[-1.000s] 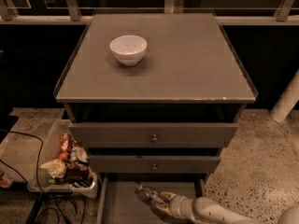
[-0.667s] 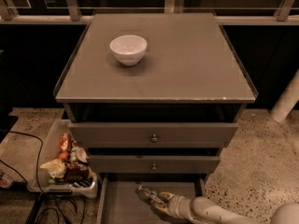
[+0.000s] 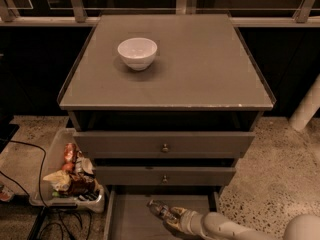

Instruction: Place water bottle into bottom drawer

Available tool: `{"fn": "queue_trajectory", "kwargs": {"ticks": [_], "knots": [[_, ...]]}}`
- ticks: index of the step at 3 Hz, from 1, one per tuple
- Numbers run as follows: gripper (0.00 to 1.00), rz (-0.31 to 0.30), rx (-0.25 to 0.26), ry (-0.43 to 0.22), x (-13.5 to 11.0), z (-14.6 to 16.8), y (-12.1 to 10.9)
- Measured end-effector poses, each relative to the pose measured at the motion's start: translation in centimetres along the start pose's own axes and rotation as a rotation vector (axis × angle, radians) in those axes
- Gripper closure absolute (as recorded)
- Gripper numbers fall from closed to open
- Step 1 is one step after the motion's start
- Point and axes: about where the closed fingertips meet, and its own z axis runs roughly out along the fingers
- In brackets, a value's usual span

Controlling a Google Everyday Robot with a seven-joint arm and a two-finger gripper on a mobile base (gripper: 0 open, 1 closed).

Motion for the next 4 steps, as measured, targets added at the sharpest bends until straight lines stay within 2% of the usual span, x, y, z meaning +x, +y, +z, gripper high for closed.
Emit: {"fn": "queue_trajectory", "kwargs": {"ticks": [2, 3, 4], "knots": [[0.11, 0.000, 0.000, 0.000, 0.00, 0.00, 0.01], [0.00, 0.000, 0.000, 0.000, 0.00, 0.01, 0.01], [0.00, 0.000, 0.000, 0.000, 0.00, 0.01, 0.01]]}}
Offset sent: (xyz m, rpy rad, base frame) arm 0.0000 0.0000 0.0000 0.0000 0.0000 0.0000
